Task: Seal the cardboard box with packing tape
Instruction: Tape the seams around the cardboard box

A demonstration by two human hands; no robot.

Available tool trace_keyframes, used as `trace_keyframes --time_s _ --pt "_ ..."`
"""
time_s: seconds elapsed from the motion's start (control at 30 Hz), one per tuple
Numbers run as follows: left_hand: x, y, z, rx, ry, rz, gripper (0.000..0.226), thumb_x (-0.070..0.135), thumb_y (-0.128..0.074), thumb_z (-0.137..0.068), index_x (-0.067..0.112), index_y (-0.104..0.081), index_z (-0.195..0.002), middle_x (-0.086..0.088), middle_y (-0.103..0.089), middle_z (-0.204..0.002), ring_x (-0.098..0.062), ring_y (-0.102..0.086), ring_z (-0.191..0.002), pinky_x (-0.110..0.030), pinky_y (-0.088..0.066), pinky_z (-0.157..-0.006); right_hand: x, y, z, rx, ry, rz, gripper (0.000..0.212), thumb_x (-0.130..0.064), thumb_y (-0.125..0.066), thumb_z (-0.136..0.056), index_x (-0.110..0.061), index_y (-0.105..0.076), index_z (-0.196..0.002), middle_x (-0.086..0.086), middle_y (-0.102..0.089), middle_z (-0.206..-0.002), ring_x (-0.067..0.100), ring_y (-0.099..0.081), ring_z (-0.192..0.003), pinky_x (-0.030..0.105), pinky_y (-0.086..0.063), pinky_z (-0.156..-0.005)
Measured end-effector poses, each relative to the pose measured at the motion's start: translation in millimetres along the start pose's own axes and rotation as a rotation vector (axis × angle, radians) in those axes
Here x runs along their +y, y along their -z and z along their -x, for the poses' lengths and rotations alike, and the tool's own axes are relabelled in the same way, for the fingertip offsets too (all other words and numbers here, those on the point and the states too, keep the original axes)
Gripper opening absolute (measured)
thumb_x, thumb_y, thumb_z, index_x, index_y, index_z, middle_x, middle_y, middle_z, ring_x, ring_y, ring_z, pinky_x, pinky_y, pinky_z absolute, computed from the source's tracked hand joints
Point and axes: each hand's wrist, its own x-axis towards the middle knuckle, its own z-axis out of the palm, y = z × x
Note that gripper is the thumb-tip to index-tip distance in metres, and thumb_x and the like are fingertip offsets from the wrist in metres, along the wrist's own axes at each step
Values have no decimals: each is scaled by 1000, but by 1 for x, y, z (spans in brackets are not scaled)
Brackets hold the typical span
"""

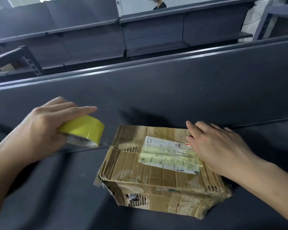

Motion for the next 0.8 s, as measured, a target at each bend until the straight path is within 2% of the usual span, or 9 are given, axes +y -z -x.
trace_keyframes --time_s 0.07,0.13,0.23,0.37,0.5,0.57,0.67,0.73,0.8 --pt "-3 -9 16 65 85 33 76 -9 -52 -60 12 -68 -131 24 -58 -111 -7 -57 -99 -14 -42 -84 2 0 2 16 -2 3 58 -40 -26 -108 -18 -12 -160 -6 -42 -143 22 -53 -123 39 -47 -96" --pt "-2 -29 28 159 188 120 71 -12 -57 -62 8 -67 -129 12 -64 -113 -6 -63 -102 -17 -47 -85 1 3 1 40 10 1 58 -41 -27 -108 -18 -15 -159 -6 -45 -141 20 -54 -122 36 -49 -94" --pt "1 -58 36 446 476 397 70 -14 -44 -63 8 -65 -125 -10 -71 -110 -1 -68 -104 -20 -54 -91 -3 6 -3 64 34 -15 58 -44 -25 -107 -18 -18 -159 -9 -48 -138 16 -54 -121 31 -49 -87" --pt "20 -96 37 813 874 742 57 -28 -48 -82 6 -62 -125 -6 -72 -111 -1 -71 -97 -18 -58 -84 -5 8 -6 69 8 -68 60 -47 -21 -105 -20 -19 -158 -11 -47 -139 14 -52 -123 30 -50 -84" --pt "40 -124 34 1093 1242 1162 54 -17 -44 -90 24 -67 -117 -5 -71 -114 -21 -71 -94 -39 -61 -80 -5 0 -4 100 -47 -153 68 -52 -20 -98 -18 -23 -158 -8 -48 -139 19 -51 -121 37 -56 -82" --pt "35 -136 36 1105 1383 1324 49 -7 -50 -88 19 -68 -126 -17 -68 -126 -32 -72 -97 -52 -59 -85 -5 -3 -3 136 -71 -195 70 -53 -23 -96 -16 -31 -155 -2 -41 -147 25 -52 -125 43 -58 -82" --pt "31 -147 38 1073 1457 1522 53 7 -60 -79 12 -66 -132 -27 -66 -131 -45 -71 -106 -68 -53 -87 -4 -2 -3 194 -104 -193 65 -49 -38 -97 -19 -33 -154 6 -10 -165 35 -44 -138 47 -60 -78" --pt "35 -150 37 990 1508 1457 48 12 -61 -83 7 -66 -131 -29 -65 -131 -42 -71 -107 -60 -56 -89 -5 1 -2 206 -102 -199 65 -52 -35 -97 -21 -34 -153 4 -7 -167 34 -45 -138 47 -60 -76" --pt "39 -156 36 920 1521 1373 40 17 -56 -94 0 -63 -129 -28 -64 -132 -38 -67 -106 -54 -55 -92 -6 4 1 244 -64 -262 61 -54 -31 -100 -20 -45 -148 0 -23 -164 29 -55 -130 45 -60 -74"
